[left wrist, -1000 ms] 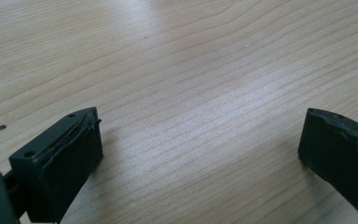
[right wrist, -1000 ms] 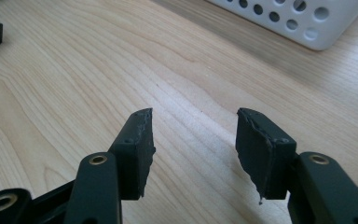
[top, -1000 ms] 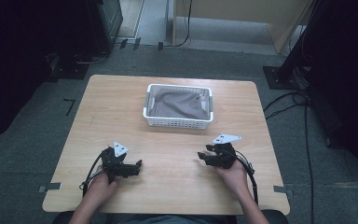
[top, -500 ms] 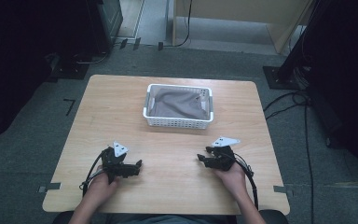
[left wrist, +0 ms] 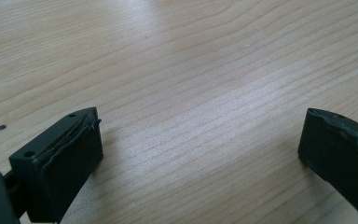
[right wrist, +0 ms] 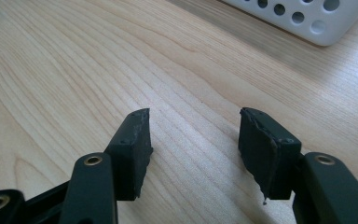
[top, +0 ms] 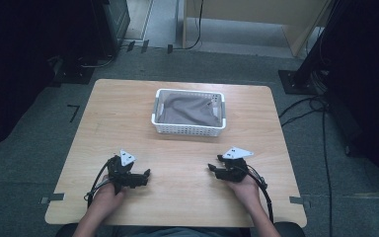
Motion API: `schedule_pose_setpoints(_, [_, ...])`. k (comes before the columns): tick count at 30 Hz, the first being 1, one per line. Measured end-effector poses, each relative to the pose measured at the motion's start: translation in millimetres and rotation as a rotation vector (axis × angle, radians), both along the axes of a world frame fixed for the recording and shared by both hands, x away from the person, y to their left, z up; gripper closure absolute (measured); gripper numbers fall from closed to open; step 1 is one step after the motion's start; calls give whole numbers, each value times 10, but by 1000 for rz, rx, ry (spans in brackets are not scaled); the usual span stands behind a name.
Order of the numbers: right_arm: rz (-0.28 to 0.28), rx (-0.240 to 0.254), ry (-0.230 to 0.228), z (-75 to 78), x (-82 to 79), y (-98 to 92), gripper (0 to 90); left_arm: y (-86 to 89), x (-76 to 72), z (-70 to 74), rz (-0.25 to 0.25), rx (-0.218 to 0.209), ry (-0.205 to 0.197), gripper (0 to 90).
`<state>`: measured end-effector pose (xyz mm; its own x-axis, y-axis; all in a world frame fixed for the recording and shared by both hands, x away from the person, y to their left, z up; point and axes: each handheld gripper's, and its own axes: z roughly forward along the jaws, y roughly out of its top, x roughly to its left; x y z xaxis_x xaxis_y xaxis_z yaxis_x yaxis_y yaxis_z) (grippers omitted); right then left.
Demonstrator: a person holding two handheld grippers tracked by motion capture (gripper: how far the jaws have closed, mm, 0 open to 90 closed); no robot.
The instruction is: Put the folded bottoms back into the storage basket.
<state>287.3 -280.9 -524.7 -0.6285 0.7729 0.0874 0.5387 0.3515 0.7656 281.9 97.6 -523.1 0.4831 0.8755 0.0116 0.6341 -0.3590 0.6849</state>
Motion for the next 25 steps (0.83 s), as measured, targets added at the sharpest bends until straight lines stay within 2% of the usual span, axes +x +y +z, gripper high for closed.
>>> schedule_pose_setpoints(19, [4,-3,-7,-4,-12,-8,432,0,0,0,0,0,0,0])
schedule_pose_setpoints(25, [3,-9,-8,-6,-17,-6,387,0,0,0,0,0,0,0])
